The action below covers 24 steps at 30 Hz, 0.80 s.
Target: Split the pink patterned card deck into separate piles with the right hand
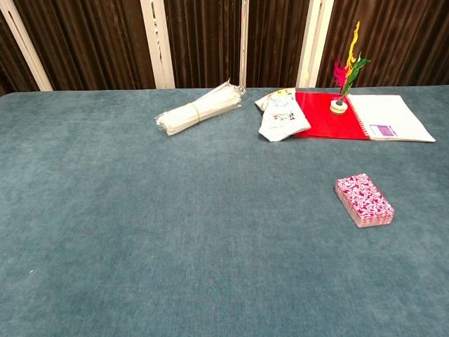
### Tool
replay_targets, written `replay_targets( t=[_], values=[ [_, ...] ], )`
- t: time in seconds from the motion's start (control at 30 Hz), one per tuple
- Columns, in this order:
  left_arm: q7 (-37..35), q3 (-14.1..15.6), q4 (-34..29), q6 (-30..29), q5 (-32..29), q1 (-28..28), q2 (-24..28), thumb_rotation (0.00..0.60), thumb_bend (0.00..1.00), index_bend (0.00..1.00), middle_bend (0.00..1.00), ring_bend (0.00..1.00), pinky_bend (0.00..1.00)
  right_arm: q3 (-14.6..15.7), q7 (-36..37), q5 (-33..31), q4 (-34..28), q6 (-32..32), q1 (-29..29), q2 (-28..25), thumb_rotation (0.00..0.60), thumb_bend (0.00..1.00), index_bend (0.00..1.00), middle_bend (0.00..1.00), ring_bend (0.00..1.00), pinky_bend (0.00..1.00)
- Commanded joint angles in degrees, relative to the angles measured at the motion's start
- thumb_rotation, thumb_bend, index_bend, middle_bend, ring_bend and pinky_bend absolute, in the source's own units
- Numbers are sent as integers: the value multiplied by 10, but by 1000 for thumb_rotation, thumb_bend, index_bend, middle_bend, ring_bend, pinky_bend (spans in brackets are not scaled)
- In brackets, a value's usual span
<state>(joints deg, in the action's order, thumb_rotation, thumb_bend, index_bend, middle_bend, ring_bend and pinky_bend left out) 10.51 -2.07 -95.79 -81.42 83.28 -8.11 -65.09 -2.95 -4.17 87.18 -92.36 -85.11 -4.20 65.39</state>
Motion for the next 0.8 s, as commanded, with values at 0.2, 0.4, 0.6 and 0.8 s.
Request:
replay_targets(
  t=[0.2, 0.4, 0.6, 0.8],
  values=[
    [0, 0, 1, 0, 0, 0, -1, 600, 10, 0, 0, 0, 0, 0, 0, 0, -1, 0, 0, 0, 600, 236, 0, 0, 0, 0],
    [0, 0, 1, -3, 3, 1, -1, 600, 10, 0, 0, 0, 0, -1, 2, 0, -1, -1, 0, 0, 600, 236, 0, 0, 0, 0],
    [-6, 0, 1, -5, 6, 2, -2, 600, 10, 0, 0, 0, 0, -5, 10, -2, -14, 2, -4, -1, 600, 236, 0, 0, 0, 0],
    [-16, -2, 4, -2, 5, -1, -1, 600, 10, 0, 0, 0, 0, -16, -6, -30, -62, 52, -29, -13, 600, 236, 0, 0, 0, 0]
  ],
)
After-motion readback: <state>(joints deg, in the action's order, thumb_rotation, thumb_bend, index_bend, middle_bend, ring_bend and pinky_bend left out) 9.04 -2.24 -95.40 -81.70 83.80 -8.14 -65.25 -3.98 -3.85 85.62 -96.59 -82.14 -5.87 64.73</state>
